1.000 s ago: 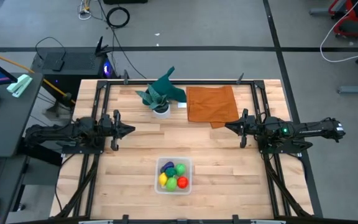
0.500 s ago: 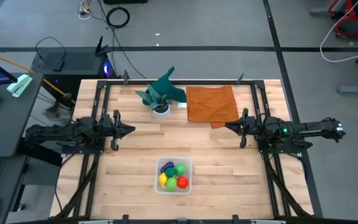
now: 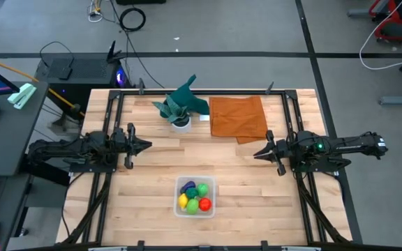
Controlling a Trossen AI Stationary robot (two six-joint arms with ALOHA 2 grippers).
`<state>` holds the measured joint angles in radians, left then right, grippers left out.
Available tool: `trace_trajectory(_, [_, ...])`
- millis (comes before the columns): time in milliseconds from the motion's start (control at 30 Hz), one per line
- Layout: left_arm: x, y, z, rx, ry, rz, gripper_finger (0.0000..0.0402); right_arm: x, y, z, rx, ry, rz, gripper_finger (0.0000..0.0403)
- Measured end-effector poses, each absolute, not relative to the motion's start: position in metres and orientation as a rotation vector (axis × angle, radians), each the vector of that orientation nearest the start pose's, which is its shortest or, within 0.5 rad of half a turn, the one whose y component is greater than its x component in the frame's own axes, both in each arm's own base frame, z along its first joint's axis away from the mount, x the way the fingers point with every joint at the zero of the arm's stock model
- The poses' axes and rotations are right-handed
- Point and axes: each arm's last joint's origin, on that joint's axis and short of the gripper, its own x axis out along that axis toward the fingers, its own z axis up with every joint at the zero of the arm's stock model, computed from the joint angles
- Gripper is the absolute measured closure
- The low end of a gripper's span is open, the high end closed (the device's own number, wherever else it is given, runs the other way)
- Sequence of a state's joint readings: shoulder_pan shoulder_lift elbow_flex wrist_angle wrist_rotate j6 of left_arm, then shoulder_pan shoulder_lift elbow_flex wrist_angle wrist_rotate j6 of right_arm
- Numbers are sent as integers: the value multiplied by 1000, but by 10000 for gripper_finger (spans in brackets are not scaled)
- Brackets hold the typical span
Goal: Pick and placing Produce into tupperware
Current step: Return to Home Position
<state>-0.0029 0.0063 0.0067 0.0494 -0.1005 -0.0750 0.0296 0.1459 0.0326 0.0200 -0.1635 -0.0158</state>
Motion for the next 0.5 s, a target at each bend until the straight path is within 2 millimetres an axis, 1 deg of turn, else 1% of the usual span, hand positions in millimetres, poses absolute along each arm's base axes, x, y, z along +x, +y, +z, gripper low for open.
trace_trajectory(200, [97,3,170,-77,-53,96,373,105,8,165,-10,91,194,401])
trace_trajectory(500, [97,3,170,-77,-54,95,362,105,8,165,-10,89,195,401])
